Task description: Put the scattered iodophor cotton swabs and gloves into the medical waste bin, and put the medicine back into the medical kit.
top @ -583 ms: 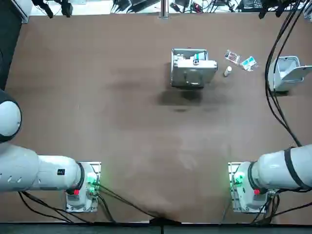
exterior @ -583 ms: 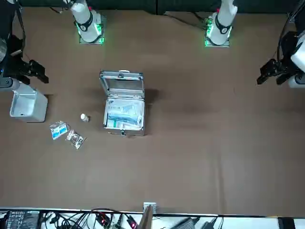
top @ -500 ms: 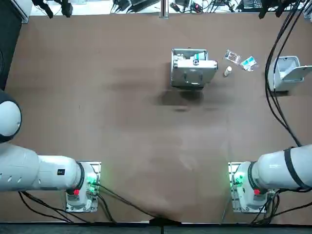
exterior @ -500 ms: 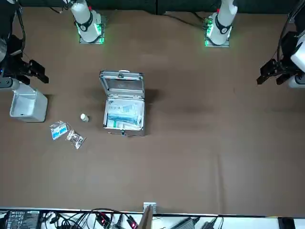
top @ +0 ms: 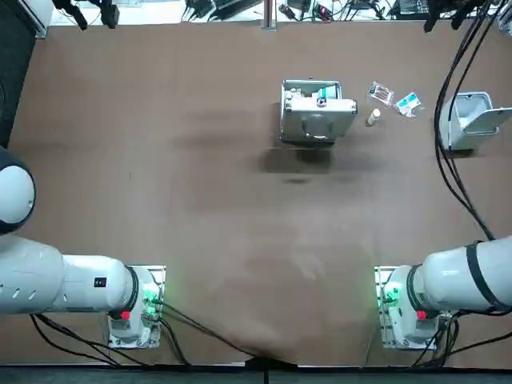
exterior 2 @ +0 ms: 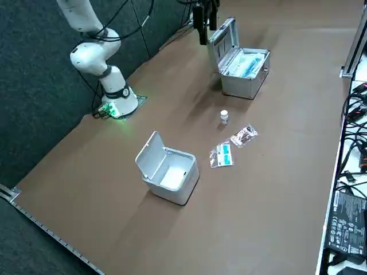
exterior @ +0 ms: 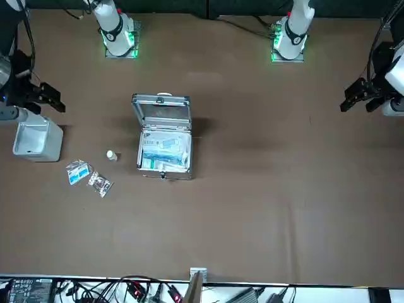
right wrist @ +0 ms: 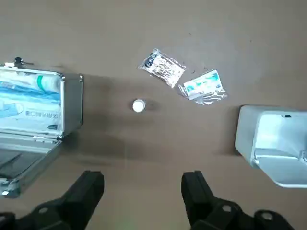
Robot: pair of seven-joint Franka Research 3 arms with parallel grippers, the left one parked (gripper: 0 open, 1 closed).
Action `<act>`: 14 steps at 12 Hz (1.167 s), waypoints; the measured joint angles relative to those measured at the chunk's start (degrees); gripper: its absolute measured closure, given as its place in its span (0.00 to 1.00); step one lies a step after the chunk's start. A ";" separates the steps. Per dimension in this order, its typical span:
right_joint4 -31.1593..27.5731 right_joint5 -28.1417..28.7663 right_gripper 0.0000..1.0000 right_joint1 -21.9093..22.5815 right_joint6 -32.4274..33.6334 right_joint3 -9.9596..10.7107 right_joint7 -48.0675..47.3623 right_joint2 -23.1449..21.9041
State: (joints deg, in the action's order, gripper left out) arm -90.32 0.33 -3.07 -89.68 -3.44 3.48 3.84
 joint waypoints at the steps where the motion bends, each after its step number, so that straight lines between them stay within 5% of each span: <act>1: -0.77 -0.06 0.00 -0.01 -1.47 0.00 0.30 0.75; 10: -16.89 -0.23 0.00 -0.80 -21.70 0.01 25.15 7.98; 14: -24.89 -0.79 0.00 -2.60 -35.71 0.04 40.14 11.32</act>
State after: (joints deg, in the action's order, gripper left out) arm -115.21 -0.46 -5.67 -125.39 -3.40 43.62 15.16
